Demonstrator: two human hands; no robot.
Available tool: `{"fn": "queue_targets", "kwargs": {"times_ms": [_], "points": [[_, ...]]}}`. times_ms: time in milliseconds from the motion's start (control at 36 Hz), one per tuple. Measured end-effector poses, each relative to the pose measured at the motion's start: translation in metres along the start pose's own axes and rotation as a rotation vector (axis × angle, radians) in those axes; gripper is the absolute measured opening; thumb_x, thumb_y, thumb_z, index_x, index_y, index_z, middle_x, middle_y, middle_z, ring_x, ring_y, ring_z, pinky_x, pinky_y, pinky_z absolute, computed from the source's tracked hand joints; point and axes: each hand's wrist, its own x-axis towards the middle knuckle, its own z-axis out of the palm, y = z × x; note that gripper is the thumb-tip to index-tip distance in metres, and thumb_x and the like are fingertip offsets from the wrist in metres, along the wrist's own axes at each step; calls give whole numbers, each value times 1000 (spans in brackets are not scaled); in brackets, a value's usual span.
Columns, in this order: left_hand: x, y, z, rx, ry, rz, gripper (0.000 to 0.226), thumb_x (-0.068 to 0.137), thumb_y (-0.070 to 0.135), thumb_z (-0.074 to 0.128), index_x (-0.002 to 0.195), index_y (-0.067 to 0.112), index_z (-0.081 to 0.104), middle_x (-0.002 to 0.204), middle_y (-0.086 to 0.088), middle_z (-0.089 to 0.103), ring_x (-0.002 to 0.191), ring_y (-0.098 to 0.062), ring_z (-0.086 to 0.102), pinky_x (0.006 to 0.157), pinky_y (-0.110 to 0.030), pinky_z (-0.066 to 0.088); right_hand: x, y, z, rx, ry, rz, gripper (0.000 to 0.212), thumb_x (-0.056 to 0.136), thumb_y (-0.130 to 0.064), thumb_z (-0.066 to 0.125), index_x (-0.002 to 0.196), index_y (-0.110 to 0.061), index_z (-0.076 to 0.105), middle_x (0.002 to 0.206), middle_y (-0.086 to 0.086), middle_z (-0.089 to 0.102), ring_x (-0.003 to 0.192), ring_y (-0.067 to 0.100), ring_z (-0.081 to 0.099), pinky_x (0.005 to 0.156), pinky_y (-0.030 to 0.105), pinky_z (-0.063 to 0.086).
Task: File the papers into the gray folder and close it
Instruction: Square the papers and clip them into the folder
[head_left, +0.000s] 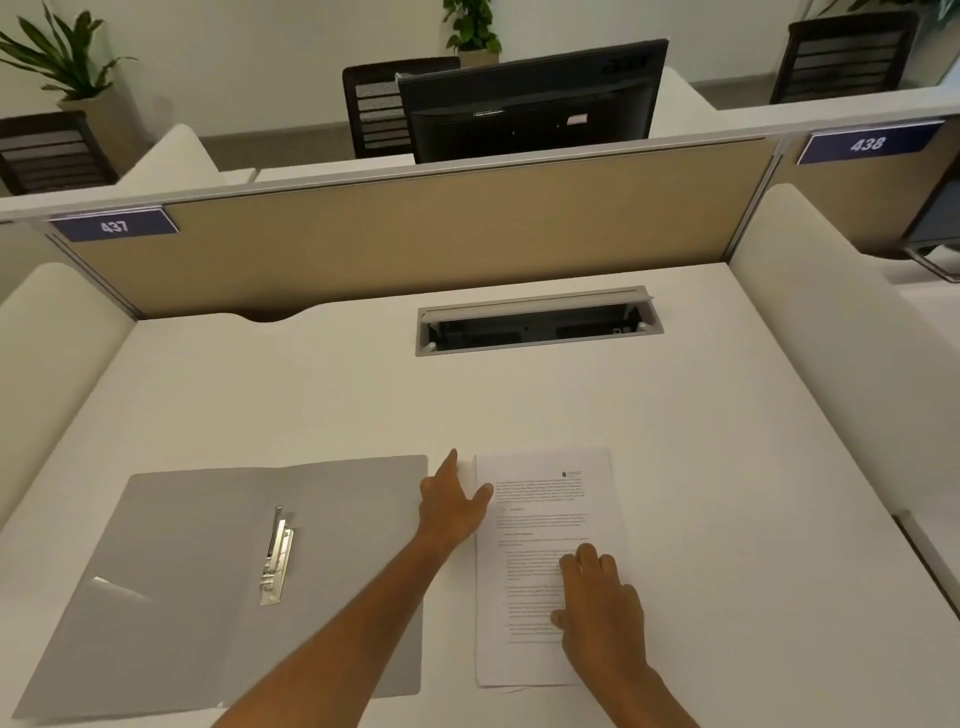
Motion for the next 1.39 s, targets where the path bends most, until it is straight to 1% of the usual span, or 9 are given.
{"fn": "queue_targets", "kwargs": {"times_ms": [361, 500, 694, 778, 889, 1028, 1139, 1278, 1389], "points": [[20, 17, -1, -63, 18, -39, 73, 91, 37, 77, 153, 15, 44, 138, -10, 61, 136, -31, 52, 117, -51, 44, 0, 2, -1, 27, -7, -13, 49, 96, -30, 68, 139, -28, 44, 156, -5, 38, 135, 19, 42, 100, 35, 44], [26, 20, -5, -90, -40, -47, 64, 90, 30, 79, 146, 16, 51, 143, -12, 56, 128, -27, 60, 108, -38, 51, 1, 2, -1, 40, -8, -10, 48, 95, -29, 70, 137, -29, 46, 155, -5, 40, 132, 18, 44, 98, 35, 44], [27, 16, -6, -107, -70, -70, 65, 89, 26, 82, 144, 13, 50, 142, -12, 58, 126, -30, 60, 106, -39, 51, 2, 2, 0, 43, -6, -2, 49, 95, -27, 70, 137, -29, 46, 155, -5, 41, 134, 19, 43, 102, 37, 44], [19, 10, -4, -188, -80, -92, 60, 87, 25, 84, 136, 11, 53, 130, -8, 63, 113, -27, 66, 94, -37, 58, 2, 3, -1, 33, 4, -7, 48, 94, -27, 71, 136, -29, 47, 151, -6, 42, 132, 19, 44, 98, 36, 44], [-1, -2, -1, -376, -152, -109, 35, 84, 23, 87, 115, 14, 72, 117, -5, 78, 90, -13, 76, 68, -22, 61, 1, 4, 0, 32, 14, -9, 50, 93, -31, 72, 137, -29, 48, 149, -7, 44, 131, 18, 45, 98, 35, 45], [-38, -14, 10, -603, -258, -107, 41, 78, 33, 92, 115, 27, 77, 112, 3, 82, 96, -19, 81, 73, -33, 66, 2, 5, 0, 33, 20, 7, 55, 92, -36, 74, 139, -30, 47, 148, -9, 44, 130, 16, 45, 99, 32, 44], [-67, -21, 25, -607, -242, -99, 50, 75, 42, 91, 119, 27, 72, 110, 6, 82, 94, -23, 82, 72, -38, 67, 3, 6, 1, 52, 26, 10, 55, 90, -40, 76, 137, -32, 48, 144, -11, 45, 127, 15, 45, 99, 30, 44], [-77, -17, 28, -644, -179, -97, 37, 83, 36, 86, 116, 27, 72, 107, 6, 83, 91, -22, 82, 69, -37, 67, 7, 27, 1, 413, 151, 86, 76, 77, -41, 89, 143, -31, 52, 153, -10, 42, 138, 15, 43, 116, 37, 37], [-80, -13, 19, -674, -211, -43, 40, 81, 37, 88, 117, 28, 73, 112, 2, 82, 98, -24, 81, 80, -44, 67, 16, 52, -15, 807, 366, 285, 93, 71, -29, 96, 146, -30, 41, 150, -4, 41, 134, 19, 44, 108, 45, 47]]}}
